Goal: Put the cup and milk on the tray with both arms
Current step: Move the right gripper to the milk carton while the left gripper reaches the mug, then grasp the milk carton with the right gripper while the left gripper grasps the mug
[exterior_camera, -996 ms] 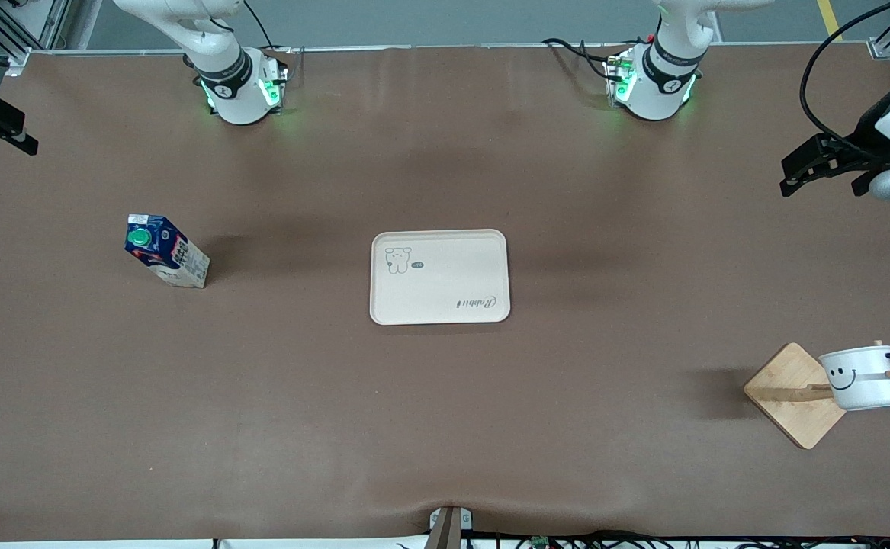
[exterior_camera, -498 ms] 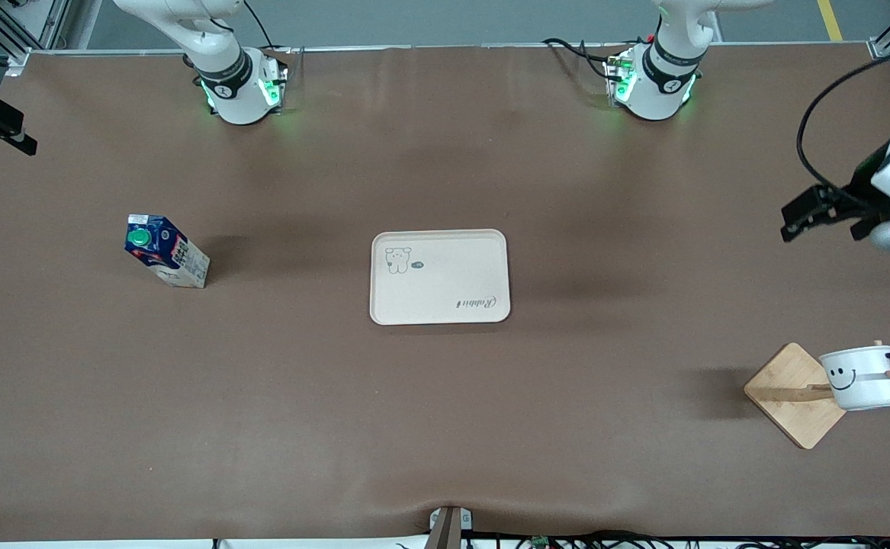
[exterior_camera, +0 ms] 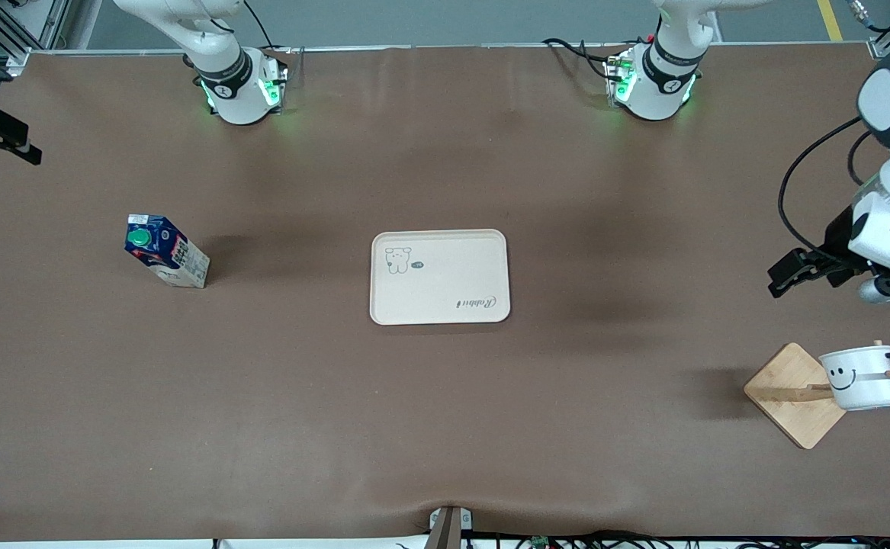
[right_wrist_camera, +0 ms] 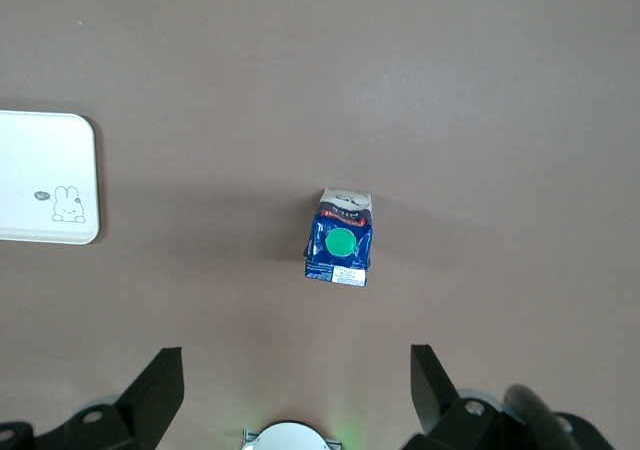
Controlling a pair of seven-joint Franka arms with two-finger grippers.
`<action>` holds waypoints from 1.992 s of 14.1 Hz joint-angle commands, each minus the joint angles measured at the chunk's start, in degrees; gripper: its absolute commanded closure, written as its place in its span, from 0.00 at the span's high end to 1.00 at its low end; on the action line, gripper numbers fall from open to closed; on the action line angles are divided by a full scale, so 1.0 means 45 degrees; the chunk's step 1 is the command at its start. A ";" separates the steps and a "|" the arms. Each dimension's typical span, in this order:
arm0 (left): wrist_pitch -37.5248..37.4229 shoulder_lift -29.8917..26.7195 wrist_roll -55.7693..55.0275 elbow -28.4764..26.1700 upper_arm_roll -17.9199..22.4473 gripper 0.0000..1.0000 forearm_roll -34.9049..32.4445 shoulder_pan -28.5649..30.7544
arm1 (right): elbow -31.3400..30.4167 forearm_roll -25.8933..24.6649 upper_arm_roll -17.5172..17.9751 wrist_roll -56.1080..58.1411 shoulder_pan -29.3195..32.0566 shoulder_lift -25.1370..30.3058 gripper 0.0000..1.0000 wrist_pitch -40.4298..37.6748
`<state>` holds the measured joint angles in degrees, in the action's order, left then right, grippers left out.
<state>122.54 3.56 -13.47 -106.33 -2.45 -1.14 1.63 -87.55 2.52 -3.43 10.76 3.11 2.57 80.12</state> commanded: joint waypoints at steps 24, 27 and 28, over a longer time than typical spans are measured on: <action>0.9468 0.2393 -0.5990 -0.2465 -0.0041 1.00 -0.5215 0.1961 | -0.6696 -0.0637 0.0079 -0.3173 -0.0124 -0.1274 1.00 0.5281; 0.9623 0.2296 -0.5990 -0.2425 -0.0060 1.00 -0.5371 0.1844 | -0.6697 -0.1340 0.0079 -0.3386 0.0091 -0.1371 1.00 0.5439; 0.9683 0.2295 -0.5990 -0.2425 -0.0099 1.00 -0.5507 0.1825 | -0.6697 -0.1399 0.0079 -0.3717 0.0072 -0.1430 1.00 0.5439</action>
<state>165.30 14.63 -39.41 -117.14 -2.73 -23.70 10.05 -116.46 -2.04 -3.58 -3.37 2.76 -5.04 103.87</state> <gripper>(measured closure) 0.000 0.000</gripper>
